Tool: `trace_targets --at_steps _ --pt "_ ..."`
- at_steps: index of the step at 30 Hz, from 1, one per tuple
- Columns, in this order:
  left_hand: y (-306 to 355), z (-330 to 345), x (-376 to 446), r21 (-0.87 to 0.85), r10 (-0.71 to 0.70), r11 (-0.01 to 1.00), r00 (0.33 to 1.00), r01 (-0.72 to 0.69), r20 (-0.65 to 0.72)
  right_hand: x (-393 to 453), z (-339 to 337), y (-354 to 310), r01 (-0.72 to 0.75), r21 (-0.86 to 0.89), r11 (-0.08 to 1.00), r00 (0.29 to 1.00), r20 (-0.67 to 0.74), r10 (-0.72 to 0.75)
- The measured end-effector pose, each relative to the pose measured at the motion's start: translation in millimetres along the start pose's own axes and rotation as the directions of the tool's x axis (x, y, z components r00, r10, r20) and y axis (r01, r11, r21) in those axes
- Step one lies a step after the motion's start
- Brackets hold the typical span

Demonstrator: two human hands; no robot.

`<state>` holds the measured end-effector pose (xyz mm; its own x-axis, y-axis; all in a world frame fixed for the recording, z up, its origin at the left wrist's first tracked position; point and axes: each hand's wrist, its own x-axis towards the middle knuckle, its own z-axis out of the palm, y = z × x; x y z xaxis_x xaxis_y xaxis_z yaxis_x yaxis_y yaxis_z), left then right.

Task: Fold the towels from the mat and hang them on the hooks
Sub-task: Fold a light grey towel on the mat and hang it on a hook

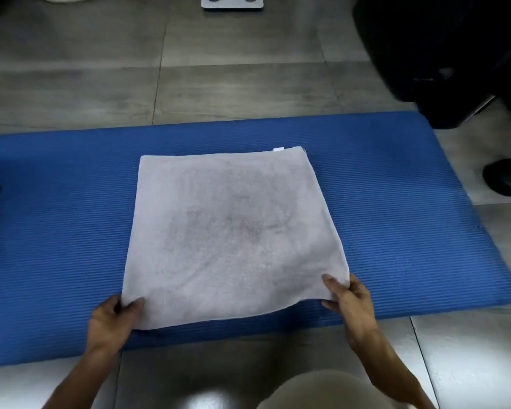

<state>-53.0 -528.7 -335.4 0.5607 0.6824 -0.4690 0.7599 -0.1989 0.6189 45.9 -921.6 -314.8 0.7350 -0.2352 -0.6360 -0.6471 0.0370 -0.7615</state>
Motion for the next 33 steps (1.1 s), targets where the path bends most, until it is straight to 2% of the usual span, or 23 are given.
trace_targets --at_steps 2,5,8,10,13,16,18,22,26,30,31,32,33 --pt "-3 -5 -1 -0.063 -0.033 0.997 0.999 0.035 0.039 3 -2 -6 -0.099 0.096 0.990 0.994 0.051 0.095" --pt "-2 -16 -6 -0.139 -0.106 0.982 0.981 0.129 0.165 13 -10 -9 -0.220 0.017 0.975 0.972 0.082 0.218" --pt "-2 -34 -12 -0.172 -0.155 0.961 0.939 0.215 0.307 16 -25 -7 -0.247 -0.058 0.967 0.965 0.079 0.251" --pt "-2 -49 -15 -0.169 -0.191 0.946 0.898 0.276 0.397 10 -38 -5 -0.259 -0.082 0.962 0.958 0.104 0.266" --pt "-5 -67 -23 -0.097 -0.224 0.944 0.831 0.314 0.509 -6 -58 -2 -0.320 -0.108 0.941 0.916 0.217 0.336" --pt "-6 -82 -35 0.003 -0.270 0.941 0.744 0.339 0.611 -21 -76 -2 -0.374 -0.071 0.925 0.877 0.297 0.377" --pt "-6 -89 -37 -0.003 -0.276 0.930 0.705 0.367 0.653 -27 -80 -9 -0.393 -0.024 0.919 0.867 0.323 0.379" --pt "14 -84 -20 -0.272 -0.301 0.807 0.761 0.524 0.575 -13 -57 -43 -0.467 0.089 0.880 0.840 0.357 0.409" --pt "52 -61 13 -0.474 -0.251 0.716 0.823 0.512 0.510 19 -8 -88 -0.442 0.214 0.871 0.877 0.306 0.370" --pt "77 -36 40 -0.656 -0.183 0.609 0.884 0.446 0.431 52 27 -99 -0.382 0.328 0.864 0.916 0.260 0.307" --pt "81 -28 42 -0.681 -0.168 0.598 0.897 0.422 0.408 58 31 -97 -0.351 0.335 0.875 0.929 0.245 0.278" --pt "85 -21 40 -0.666 -0.138 0.647 0.916 0.371 0.377 60 35 -94 -0.300 0.298 0.906 0.943 0.235 0.235" --pt "85 -14 37 -0.584 -0.085 0.768 0.946 0.262 0.313 58 38 -90 -0.207 0.214 0.955 0.966 0.202 0.165"
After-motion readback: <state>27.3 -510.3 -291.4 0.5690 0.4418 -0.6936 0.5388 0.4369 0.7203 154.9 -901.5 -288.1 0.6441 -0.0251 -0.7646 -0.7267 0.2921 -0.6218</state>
